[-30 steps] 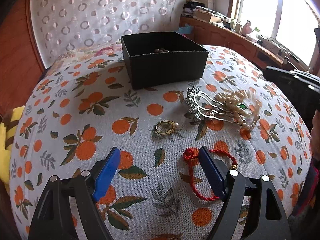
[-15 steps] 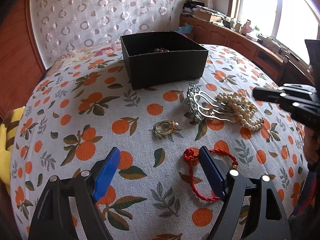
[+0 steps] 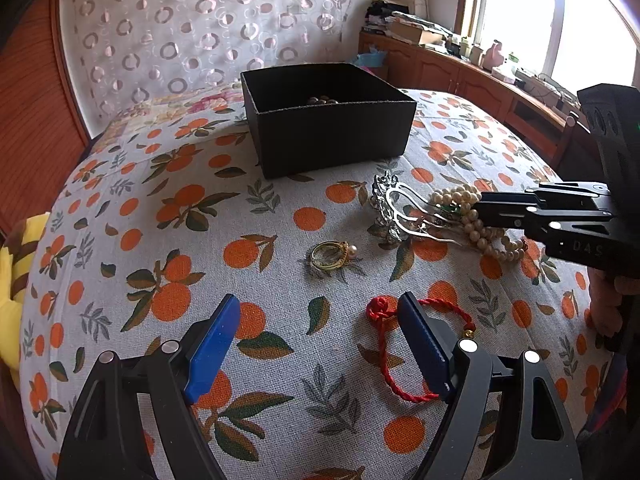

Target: Organize jewelry

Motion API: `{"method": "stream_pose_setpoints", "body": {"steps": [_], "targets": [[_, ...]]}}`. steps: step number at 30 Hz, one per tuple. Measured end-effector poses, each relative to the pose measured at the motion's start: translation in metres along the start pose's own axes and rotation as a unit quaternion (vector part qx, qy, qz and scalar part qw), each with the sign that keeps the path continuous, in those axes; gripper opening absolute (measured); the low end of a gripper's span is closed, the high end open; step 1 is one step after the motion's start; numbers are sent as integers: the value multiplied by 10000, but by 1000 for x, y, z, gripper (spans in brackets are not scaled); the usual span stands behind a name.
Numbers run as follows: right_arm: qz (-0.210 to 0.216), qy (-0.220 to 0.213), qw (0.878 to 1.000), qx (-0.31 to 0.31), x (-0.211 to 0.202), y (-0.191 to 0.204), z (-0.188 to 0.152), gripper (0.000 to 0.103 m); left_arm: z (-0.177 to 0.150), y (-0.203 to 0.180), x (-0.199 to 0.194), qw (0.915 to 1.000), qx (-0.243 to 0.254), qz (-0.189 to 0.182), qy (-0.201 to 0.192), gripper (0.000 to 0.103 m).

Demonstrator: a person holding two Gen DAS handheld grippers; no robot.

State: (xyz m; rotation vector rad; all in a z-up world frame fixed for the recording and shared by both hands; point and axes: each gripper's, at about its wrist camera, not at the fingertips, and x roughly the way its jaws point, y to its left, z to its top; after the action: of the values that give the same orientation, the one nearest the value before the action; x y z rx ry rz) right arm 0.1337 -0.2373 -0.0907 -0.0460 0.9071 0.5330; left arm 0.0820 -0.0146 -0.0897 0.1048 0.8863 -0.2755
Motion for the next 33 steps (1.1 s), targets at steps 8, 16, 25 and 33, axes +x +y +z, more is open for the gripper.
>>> {"method": "stream_pose_setpoints", "body": {"steps": [8,16,25,33], "targets": [[-340,-345,9987,-185,-25,-5,-3,8,3,-4,-4,9999,35,-10,-160,77],[-702,-867,9936,-188,-68,-23,3,8,32,-18,-5,9984,102,-431,-358,71],[-815,-1075,9908,-94,-89,-39,4,8,55,-12,31,9936,-386,-1052,109,47],[-681,-1039,9922,-46,-83,-40,-2,8,61,-18,41,9924,-408,-1148,190,15]]}}
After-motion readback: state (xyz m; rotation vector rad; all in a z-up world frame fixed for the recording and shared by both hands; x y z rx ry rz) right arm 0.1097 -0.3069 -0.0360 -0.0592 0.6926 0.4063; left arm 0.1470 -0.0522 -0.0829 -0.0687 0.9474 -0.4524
